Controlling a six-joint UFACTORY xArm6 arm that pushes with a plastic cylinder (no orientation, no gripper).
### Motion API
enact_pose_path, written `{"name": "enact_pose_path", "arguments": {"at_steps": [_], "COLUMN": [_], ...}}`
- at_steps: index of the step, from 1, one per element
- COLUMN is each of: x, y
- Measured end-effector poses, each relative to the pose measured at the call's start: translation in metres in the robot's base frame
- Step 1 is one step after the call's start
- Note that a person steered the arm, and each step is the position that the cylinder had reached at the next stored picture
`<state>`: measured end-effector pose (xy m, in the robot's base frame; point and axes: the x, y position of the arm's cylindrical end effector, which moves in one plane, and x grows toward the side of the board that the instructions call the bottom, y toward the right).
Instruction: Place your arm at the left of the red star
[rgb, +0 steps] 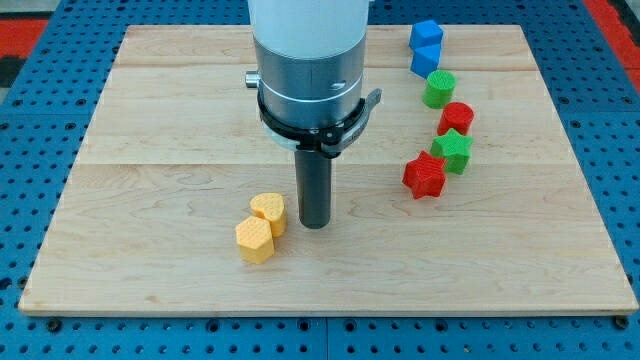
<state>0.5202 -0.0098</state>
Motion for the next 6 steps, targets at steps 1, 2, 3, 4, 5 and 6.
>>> {"name": "enact_pose_path", "arguments": {"at_steps": [1,2,3,4,5,6], "x": [0.0,0.0,-0.001,-0.028,-0.046,-0.07], "y": [0.0,0.001,0.025,0.054,0.078,0.083]}}
